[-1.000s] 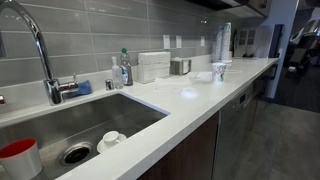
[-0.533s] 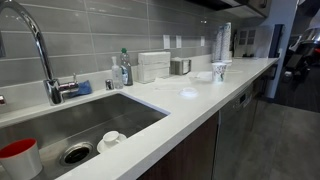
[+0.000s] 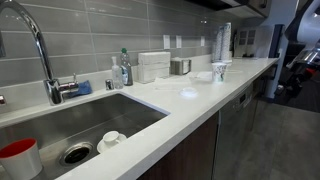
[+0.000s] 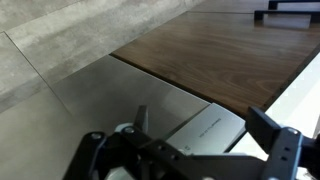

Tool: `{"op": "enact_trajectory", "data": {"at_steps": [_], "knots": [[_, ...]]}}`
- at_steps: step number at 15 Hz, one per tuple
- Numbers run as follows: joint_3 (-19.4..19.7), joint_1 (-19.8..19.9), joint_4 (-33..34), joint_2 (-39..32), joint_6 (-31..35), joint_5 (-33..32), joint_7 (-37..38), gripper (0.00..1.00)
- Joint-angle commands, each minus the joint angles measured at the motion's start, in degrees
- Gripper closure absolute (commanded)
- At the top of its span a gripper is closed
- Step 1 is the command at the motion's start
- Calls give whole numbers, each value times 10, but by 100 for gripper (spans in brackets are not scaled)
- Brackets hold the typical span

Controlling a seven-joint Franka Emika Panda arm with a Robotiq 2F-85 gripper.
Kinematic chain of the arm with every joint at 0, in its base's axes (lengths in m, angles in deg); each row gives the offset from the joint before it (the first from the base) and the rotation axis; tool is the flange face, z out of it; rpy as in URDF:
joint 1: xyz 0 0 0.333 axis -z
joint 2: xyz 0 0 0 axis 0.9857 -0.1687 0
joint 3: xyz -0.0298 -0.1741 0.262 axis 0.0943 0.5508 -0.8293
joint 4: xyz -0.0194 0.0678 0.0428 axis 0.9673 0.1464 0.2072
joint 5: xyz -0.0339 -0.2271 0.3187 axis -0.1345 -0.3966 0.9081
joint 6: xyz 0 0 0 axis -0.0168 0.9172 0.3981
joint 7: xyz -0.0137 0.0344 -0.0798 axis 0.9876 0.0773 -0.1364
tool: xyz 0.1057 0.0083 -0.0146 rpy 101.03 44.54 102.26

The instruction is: Turn on the dishwasher

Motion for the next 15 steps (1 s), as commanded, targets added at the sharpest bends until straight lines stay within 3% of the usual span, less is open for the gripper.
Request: {"op": "enact_trajectory", "data": {"at_steps": [1, 3, 4, 5, 13, 15], "knots": [[-48, 56, 77, -102, -28, 47, -53, 0], [-72, 79, 108, -134, -33, 78, -71, 0], [-84, 91, 126, -154, -43, 99, -77, 25], [-93, 98, 140, -169, -45, 114, -78, 27], [-128, 132, 232, -264, -100, 163, -52, 89], [-130, 137, 247, -281, -107, 177, -44, 100]]}}
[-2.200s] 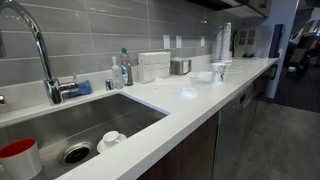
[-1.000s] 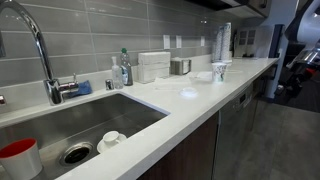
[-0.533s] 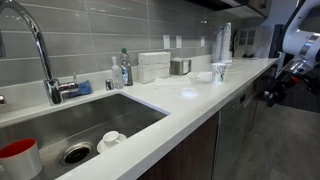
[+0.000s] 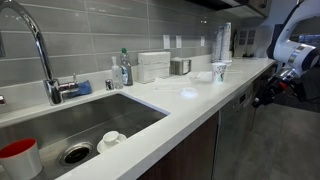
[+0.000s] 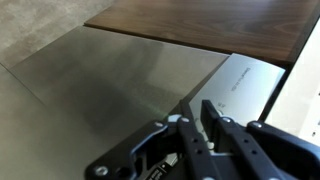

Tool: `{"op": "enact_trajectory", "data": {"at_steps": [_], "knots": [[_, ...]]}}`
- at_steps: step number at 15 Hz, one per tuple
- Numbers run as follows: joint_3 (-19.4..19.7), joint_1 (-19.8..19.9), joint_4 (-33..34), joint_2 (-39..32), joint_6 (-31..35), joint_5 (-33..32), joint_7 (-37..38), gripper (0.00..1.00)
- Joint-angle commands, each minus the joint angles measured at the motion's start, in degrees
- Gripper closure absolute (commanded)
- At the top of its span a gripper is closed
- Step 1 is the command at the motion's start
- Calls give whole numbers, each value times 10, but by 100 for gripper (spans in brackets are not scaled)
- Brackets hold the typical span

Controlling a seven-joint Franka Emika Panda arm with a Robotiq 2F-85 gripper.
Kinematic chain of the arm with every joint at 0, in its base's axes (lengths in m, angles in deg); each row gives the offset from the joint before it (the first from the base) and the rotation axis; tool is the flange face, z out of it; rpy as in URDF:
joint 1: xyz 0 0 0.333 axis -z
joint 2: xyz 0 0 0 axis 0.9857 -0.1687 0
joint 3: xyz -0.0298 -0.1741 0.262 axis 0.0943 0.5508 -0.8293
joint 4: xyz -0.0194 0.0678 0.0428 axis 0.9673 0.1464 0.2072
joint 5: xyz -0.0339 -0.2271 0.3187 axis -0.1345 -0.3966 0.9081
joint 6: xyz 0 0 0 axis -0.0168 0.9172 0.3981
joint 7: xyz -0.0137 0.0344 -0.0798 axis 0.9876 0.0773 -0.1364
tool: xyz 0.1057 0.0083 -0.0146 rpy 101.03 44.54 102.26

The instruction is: Turn on the dishwasher

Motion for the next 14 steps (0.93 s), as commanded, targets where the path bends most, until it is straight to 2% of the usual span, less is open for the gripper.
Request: {"op": "enact_trajectory", "data": {"at_steps": [1, 14], "knots": [[-12, 23, 44, -47, -32, 30, 17, 100], [-16, 16, 83, -89, -29, 102, 137, 100]]}}
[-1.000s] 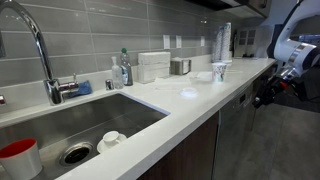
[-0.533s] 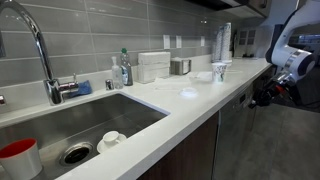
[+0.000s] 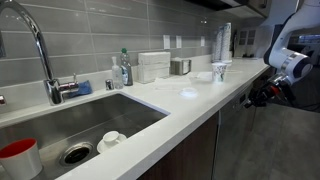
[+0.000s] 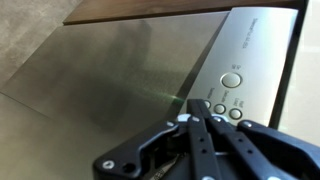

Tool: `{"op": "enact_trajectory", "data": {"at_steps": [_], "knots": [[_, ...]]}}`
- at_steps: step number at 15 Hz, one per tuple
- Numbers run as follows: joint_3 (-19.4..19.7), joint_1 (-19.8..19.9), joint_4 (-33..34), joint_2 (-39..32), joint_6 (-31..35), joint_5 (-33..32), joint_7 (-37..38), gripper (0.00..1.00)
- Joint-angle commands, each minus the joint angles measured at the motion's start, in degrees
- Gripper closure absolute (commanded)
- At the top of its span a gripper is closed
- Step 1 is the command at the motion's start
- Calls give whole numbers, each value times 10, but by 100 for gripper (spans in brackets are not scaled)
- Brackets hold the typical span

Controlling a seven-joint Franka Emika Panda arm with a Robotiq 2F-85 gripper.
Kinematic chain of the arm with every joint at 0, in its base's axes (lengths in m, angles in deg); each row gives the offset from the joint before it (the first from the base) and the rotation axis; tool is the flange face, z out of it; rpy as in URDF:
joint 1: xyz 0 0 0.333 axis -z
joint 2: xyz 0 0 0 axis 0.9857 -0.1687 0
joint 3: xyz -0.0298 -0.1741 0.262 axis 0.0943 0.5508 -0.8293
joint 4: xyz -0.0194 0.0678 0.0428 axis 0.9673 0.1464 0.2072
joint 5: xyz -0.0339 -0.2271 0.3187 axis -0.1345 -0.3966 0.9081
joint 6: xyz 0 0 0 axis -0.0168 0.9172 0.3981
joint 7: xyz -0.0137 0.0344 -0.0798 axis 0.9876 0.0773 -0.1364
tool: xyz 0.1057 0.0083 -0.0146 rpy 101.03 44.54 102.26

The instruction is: Turn on the dishwasher

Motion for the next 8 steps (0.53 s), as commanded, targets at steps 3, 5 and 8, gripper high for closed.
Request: {"op": "enact_trajectory", "data": {"at_steps": [3, 5, 8], "knots": [[-3, 2, 21, -18, -4, 31, 44, 100], [-3, 0, 24, -22, -2, 34, 53, 100], [-3, -1, 27, -25, -1, 36, 63, 100]]}}
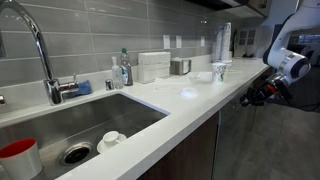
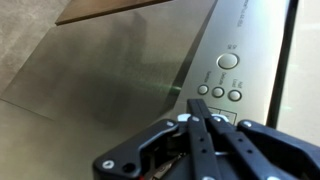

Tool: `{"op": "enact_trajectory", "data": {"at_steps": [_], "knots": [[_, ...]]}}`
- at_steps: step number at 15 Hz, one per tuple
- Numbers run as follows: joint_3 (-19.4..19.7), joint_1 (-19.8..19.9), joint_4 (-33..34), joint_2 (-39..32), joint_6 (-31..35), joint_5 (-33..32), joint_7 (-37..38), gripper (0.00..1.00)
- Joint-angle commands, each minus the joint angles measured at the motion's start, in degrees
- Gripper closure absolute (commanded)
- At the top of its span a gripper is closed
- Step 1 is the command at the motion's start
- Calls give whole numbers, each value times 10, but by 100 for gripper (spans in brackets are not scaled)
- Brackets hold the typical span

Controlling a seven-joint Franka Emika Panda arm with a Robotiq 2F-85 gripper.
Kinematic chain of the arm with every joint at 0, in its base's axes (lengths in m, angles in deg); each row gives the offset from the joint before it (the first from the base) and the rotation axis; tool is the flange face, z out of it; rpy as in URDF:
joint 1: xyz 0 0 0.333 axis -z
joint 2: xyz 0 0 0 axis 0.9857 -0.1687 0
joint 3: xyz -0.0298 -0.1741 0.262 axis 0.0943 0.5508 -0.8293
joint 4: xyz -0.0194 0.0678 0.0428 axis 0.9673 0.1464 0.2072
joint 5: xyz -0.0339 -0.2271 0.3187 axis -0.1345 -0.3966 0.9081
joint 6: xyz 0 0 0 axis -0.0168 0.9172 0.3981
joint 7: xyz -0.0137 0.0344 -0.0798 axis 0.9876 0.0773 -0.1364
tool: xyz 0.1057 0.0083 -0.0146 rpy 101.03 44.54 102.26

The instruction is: Turn on the dishwasher

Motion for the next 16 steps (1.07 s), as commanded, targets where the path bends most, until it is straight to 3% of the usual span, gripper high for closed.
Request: {"op": "enact_trajectory", "data": {"at_steps": [1, 16], "knots": [[-2, 0, 14, -17, 0, 14, 18, 100], [-5, -10, 13, -28, 14, 51, 38, 100]]}}
